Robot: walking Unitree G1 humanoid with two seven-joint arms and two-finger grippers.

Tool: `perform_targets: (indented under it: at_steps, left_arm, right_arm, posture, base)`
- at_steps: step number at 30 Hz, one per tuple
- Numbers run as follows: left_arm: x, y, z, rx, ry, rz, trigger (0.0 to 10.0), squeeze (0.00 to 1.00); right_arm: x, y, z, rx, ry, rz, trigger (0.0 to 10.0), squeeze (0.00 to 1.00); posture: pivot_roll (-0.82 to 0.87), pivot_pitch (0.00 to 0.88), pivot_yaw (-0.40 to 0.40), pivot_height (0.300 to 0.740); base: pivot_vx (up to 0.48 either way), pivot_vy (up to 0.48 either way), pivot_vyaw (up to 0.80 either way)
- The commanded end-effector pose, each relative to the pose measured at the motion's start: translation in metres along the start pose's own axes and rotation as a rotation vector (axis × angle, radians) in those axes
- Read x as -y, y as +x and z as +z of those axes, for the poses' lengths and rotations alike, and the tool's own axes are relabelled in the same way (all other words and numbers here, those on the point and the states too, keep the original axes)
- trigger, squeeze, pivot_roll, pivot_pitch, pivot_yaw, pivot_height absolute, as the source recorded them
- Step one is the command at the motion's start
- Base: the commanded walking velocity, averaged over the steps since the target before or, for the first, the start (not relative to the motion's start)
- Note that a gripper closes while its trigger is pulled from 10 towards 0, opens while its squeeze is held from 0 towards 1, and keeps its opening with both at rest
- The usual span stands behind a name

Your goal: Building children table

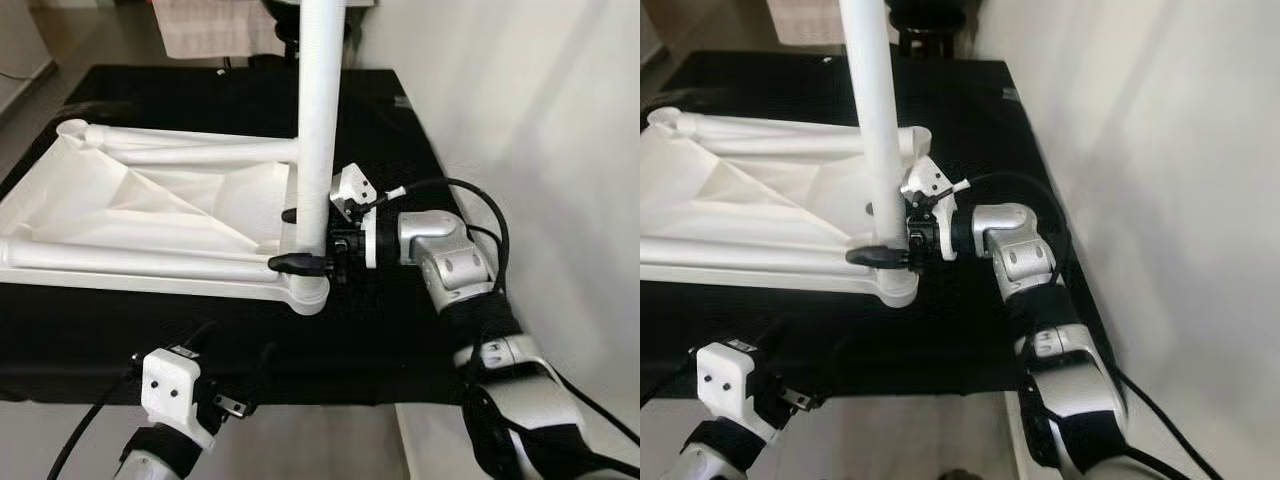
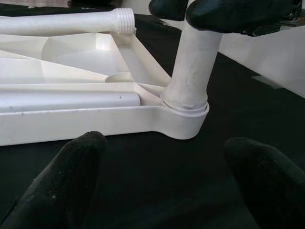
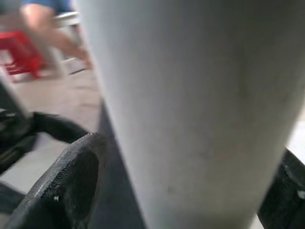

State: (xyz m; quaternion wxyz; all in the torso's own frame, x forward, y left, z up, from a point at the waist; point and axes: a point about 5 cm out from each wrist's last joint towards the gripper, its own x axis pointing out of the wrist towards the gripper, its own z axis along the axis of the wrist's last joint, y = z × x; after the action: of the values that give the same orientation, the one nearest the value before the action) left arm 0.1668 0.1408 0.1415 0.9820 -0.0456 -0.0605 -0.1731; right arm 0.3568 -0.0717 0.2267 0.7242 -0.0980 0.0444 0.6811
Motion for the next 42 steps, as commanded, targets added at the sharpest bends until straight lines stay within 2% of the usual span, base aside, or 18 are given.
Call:
perform_targets:
  at_steps: [1, 2, 3, 4, 5, 17, 21, 23, 25, 26, 27, 28, 31, 38, 39, 40, 41, 42]
  left_arm:
    - [0.003, -0.002, 0.000, -0.012, 0.000, 0.002, 10.0, 0.00]
    - [0.004, -0.003, 0.000, -0.013, -0.002, 0.001, 10.0, 0.00]
    - [0.005, -0.004, 0.001, -0.014, -0.005, 0.000, 10.0, 0.00]
    - [0.006, -0.004, 0.001, -0.015, -0.006, -0.001, 10.0, 0.00]
    - [0.007, -0.005, 0.001, -0.016, -0.006, -0.001, 10.0, 0.00]
    - [0.007, -0.005, 0.001, -0.024, -0.008, 0.004, 10.0, 0.00]
    - [0.004, -0.003, -0.002, -0.023, -0.008, 0.005, 10.0, 0.00]
    - [0.001, -0.002, -0.003, -0.022, -0.007, 0.004, 10.0, 0.00]
    - [-0.002, -0.001, -0.003, -0.022, -0.005, 0.003, 10.0, 0.00]
    - [-0.002, -0.001, -0.003, -0.022, -0.005, 0.003, 10.0, 0.00]
    - [-0.005, -0.001, -0.004, -0.023, -0.003, 0.003, 10.0, 0.00]
    - [-0.007, 0.000, -0.004, -0.022, -0.001, 0.003, 10.0, 0.00]
    - [-0.011, 0.003, -0.005, -0.024, 0.005, -0.003, 10.0, 0.00]
    - [-0.015, 0.008, -0.007, -0.025, 0.007, -0.009, 10.0, 0.00]
    - [-0.017, 0.008, -0.008, -0.023, 0.012, 0.002, 10.0, 0.00]
    - [-0.018, 0.008, -0.008, -0.021, 0.016, 0.011, 10.0, 0.00]
    - [-0.019, 0.007, -0.008, -0.019, 0.020, 0.023, 10.0, 0.00]
    - [-0.019, 0.007, -0.007, -0.017, 0.022, 0.031, 10.0, 0.00]
  right_arm:
    - [-0.002, 0.009, 0.000, -0.021, -0.003, 0.078, 10.0, 0.00]
    - [-0.001, 0.008, 0.000, -0.028, -0.005, 0.108, 10.0, 0.00]
    - [0.001, 0.007, -0.001, -0.046, -0.003, 0.114, 5.8, 0.00]
    - [0.003, 0.007, -0.003, -0.058, -0.004, 0.115, 5.8, 0.00]
    - [0.005, 0.006, -0.004, -0.064, -0.002, 0.113, 0.0, 0.00]
    - [0.009, -0.004, -0.008, -0.044, -0.005, 0.105, 0.0, 0.00]
    - [0.011, -0.023, -0.012, -0.001, -0.052, -0.010, 0.0, 0.00]
    - [0.009, -0.041, -0.022, 0.029, -0.028, -0.183, 0.0, 0.00]
    - [0.005, -0.041, -0.039, 0.046, 0.056, -0.526, 0.0, 0.00]
    - [0.005, -0.041, -0.039, 0.046, 0.056, -0.526, 0.0, 0.00]
    - [-0.002, -0.043, -0.057, -0.009, 0.165, -0.906, 0.0, 0.00]
    - [-0.024, -0.043, -0.077, -0.067, 0.272, -1.072, 0.0, 0.00]
    - [-0.050, -0.032, -0.089, -0.118, 0.275, -1.122, 0.0, 0.00]
    - [-0.054, -0.006, -0.080, -0.099, 0.217, -0.990, 0.0, 0.00]
    - [-0.060, 0.005, -0.078, -0.102, 0.228, -0.951, 4.0, 0.00]
    - [-0.066, 0.012, -0.077, -0.107, 0.238, -0.925, 4.0, 0.00]
    - [-0.071, 0.018, -0.074, -0.122, 0.243, -0.894, 10.0, 0.00]
    - [-0.072, 0.020, -0.069, -0.103, 0.255, -0.882, 10.0, 0.00]
  posture:
    - [0.01, 0.204, -0.091, 0.740]
    - [0.02, 0.206, -0.091, 0.740]
    - [0.02, 0.210, -0.092, 0.740]
    - [0.02, 0.210, -0.092, 0.740]
    - [0.03, 0.214, -0.092, 0.740]
    - [0.02, 0.193, -0.080, 0.740]
    - [-0.01, 0.174, -0.080, 0.740]
    - [-0.03, 0.169, -0.084, 0.740]
    - [-0.04, 0.155, -0.082, 0.740]
    - [-0.04, 0.155, -0.082, 0.740]
    - [-0.06, 0.153, -0.075, 0.740]
    - [-0.08, 0.154, -0.062, 0.740]
    - [-0.09, 0.141, -0.041, 0.740]
    - [-0.07, 0.110, -0.058, 0.740]
    - [-0.06, 0.108, -0.063, 0.740]
    - [-0.06, 0.108, -0.063, 0.740]
    - [-0.05, 0.107, -0.065, 0.740]
    - [-0.05, 0.108, -0.066, 0.740]
  base:
    - [0.000, 0.000, 0.00]
    - [0.000, 0.000, 0.00]
    - [0.000, 0.000, 0.00]
    - [0.000, 0.000, 0.00]
    - [0.000, 0.000, 0.00]
    - [0.000, 0.000, 0.00]
    - [0.000, 0.000, 0.00]
    - [0.000, 0.000, 0.00]
    - [0.000, 0.000, 0.00]
    - [0.000, 0.000, 0.00]
    - [0.000, 0.000, 0.00]
    - [0.000, 0.000, 0.00]
    - [0.000, 0.000, 0.00]
    - [0.000, 0.000, 0.00]
    - [0.000, 0.000, 0.00]
    - [0.000, 0.000, 0.00]
    - [0.000, 0.000, 0.00]
    - [0.000, 0.000, 0.00]
